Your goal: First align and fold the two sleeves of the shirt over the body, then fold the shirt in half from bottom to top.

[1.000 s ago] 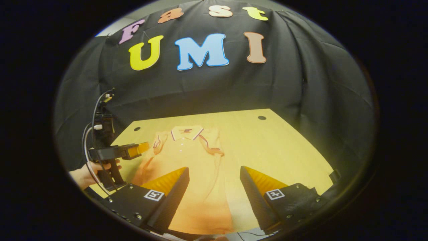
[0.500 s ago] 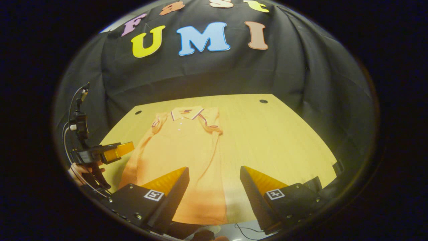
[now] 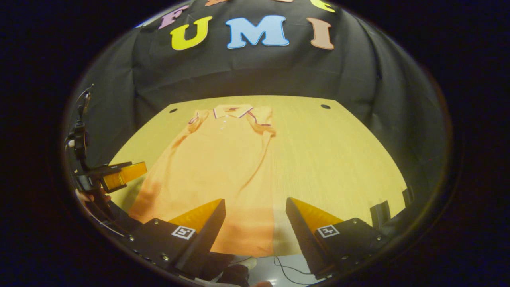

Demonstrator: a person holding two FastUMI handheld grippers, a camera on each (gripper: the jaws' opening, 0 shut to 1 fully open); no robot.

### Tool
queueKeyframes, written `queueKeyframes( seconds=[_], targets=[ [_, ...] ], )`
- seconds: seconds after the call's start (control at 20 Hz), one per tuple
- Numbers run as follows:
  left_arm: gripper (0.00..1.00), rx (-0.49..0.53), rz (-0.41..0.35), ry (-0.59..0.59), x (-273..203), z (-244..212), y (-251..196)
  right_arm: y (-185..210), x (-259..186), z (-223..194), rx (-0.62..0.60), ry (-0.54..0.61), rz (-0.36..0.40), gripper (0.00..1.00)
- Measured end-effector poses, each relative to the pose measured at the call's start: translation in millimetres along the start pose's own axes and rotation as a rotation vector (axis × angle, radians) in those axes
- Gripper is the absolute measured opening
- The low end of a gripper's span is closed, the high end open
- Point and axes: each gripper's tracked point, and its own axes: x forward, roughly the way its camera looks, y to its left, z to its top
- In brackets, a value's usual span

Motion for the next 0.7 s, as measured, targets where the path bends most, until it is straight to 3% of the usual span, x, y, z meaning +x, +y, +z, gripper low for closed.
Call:
queueKeyframes(
  seconds=[0.7],
  targets=[
    [0.95, 0.036, -0.009, 0.117, -45.5, -78.2, -4.8, -2.1, 5.2, -59.8, -0.005, 0.128, -0.037, 0.95]
  ],
)
